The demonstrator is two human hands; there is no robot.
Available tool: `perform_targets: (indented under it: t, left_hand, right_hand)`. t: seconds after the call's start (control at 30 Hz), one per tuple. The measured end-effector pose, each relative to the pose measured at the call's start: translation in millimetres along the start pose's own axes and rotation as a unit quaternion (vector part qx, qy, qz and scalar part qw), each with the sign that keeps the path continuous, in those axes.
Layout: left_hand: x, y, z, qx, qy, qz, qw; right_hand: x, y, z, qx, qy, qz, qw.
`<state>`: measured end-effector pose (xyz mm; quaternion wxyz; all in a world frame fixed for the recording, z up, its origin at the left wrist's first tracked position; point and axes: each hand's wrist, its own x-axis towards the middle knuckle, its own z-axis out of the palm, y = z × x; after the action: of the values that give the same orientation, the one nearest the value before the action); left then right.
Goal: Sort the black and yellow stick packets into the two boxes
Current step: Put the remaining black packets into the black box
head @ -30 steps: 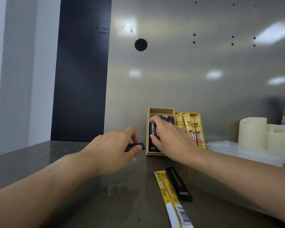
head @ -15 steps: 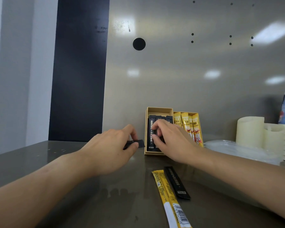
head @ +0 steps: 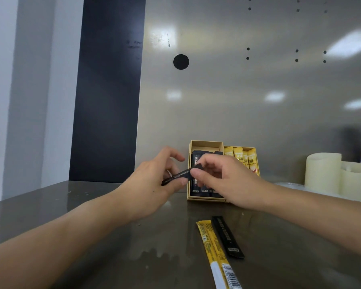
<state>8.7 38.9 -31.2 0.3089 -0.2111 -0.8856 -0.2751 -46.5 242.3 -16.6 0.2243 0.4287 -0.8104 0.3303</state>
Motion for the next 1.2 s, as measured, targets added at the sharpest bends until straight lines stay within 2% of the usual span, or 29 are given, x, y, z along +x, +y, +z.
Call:
perform_targets:
  t: [0.17, 0.4, 0.63, 0.8, 1.2]
  left_hand:
    - [-2, 0, -3, -0.035, 0.025, -0.003, 0.999]
    - [-5, 4, -3, -0.053, 0.025, 0.02, 0.998]
    - [-7, 9, -1, -0.045, 0.022, 0.013, 0.999]
    - [-6, 10, 0, -0.096, 0.014, 0.001, 0.995]
    - [-3, 6, -2, -0.096, 0.069, -0.008, 0.993]
  right_hand:
    - [-18, 9, -26, 0.097, 0.052, 0.022, 0.994]
    - [-44, 13, -19, 0.167, -0.012, 0.093, 0.981]
    - [-45, 12, -21, 0.148, 0.018, 0.088, 0.985]
    - [-45, 10, -23, 0.112, 0.068, 0.089, 0.987]
    - [-47, 16, -17, 0.092, 0.018, 0.087, 0.992]
